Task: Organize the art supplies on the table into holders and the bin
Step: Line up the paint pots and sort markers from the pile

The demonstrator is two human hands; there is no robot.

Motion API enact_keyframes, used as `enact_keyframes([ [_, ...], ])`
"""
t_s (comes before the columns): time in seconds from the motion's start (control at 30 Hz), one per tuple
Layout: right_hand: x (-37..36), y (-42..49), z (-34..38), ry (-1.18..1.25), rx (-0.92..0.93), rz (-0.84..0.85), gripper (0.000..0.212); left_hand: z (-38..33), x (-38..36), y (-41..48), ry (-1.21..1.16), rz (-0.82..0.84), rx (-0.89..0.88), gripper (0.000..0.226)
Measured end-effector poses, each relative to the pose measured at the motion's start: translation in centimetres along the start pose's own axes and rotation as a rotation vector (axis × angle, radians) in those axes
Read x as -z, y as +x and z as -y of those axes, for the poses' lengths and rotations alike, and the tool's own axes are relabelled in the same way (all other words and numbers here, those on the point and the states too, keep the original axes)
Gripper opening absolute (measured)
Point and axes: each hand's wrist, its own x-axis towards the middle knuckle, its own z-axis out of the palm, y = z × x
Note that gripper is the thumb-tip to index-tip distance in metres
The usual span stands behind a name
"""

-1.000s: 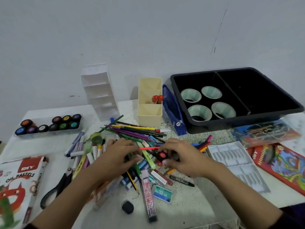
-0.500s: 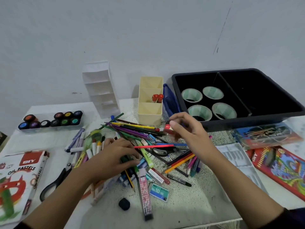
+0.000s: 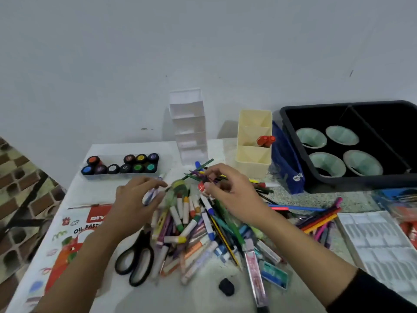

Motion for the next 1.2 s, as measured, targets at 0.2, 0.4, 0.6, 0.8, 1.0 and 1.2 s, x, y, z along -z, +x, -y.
enact_keyframes([
  [0.2, -5.2, 3.5, 1.4, -0.083, -0.022, 0.021, 0.013, 6.2, 3.2, 1.8, 0.152, -0.084, 0.165, 0.030],
  [0.4, -9.7, 8.0, 2.9, -0.082, -0.042, 0.010, 0.011, 10.9, 5.2, 3.8, 0.311, -0.015, 0.298, 0.041],
  [0.6, -12.3, 11.7, 3.9, -0.089, -0.068, -0.047, 0.012, 13.9, 4.5, 3.4, 0.329, 0.025, 0.169, 0.036],
  [0.8, -14.0, 14.3, 3.7, -0.112, -0.064, -0.084, 0.017, 15.2, 4.9, 4.2, 0.260, -0.066, 0.109, 0.026],
  [1.0, -16.7, 17.8, 3.7, -0.237, 0.038, -0.026, 0.028, 17.2, 6.0, 4.3, 0.158, -0.139, 0.167, 0.046],
  [1.2, -19.6, 20.0, 2.5, -0.452, 0.154, 0.083, 0.028, 17.9, 5.7, 4.6, 0.172, -0.009, 0.218, 0.051],
])
